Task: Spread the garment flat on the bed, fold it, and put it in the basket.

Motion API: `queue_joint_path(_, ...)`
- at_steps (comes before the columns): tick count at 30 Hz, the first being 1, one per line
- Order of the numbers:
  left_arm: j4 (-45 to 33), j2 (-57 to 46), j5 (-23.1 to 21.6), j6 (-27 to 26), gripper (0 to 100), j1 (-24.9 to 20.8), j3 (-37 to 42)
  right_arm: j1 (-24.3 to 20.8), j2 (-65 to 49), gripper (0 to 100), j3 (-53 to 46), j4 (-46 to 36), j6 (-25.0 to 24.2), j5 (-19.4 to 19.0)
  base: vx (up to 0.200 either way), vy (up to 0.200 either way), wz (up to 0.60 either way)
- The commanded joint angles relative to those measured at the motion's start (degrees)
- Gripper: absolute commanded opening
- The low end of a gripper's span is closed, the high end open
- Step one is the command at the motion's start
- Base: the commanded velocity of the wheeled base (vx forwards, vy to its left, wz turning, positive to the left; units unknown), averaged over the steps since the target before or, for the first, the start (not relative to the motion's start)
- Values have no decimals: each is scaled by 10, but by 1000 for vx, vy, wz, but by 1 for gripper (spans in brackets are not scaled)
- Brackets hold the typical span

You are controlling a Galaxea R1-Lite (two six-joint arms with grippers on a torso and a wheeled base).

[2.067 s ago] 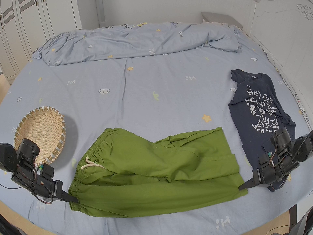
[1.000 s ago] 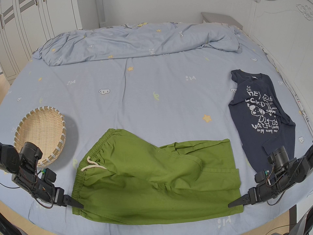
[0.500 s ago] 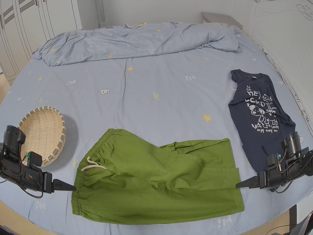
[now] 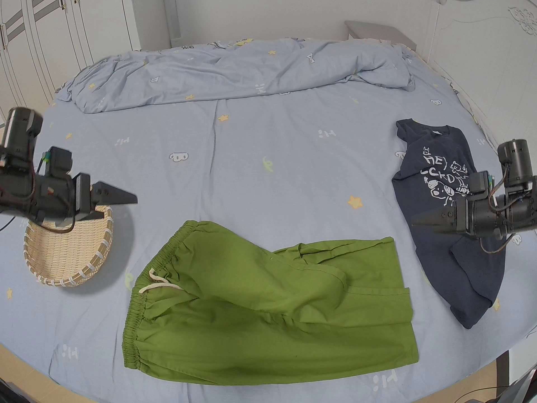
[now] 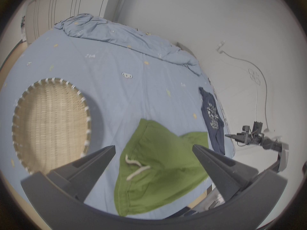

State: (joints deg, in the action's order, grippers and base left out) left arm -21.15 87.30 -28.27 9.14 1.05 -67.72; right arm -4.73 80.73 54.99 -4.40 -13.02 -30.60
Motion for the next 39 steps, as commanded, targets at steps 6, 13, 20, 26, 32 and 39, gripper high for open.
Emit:
queue_joint_path(6,1,252,-1,64,100,-38,-203,0,82,100,93,-17,21,0,0,0,0)
queue_joint_path(13,4,308,-6,62,100,-39,-206,-8,90,100,83,-18,23,-2,0,0,0)
queue_joint_path(20,12,349,-6,63,100,-46,-218,-12,90,100,79,-17,21,-1,0,0,0)
queue_joint_path(26,13,353,-6,63,100,-62,-223,-13,90,100,76,-17,23,1,0,0,0)
queue_joint_path(32,14,380,-5,65,100,-70,-241,-11,88,100,71,-17,21,2,0,0,0)
queue_joint_path(39,14,385,-6,66,0,-75,-241,-9,88,100,69,-17,21,3,0,0,0)
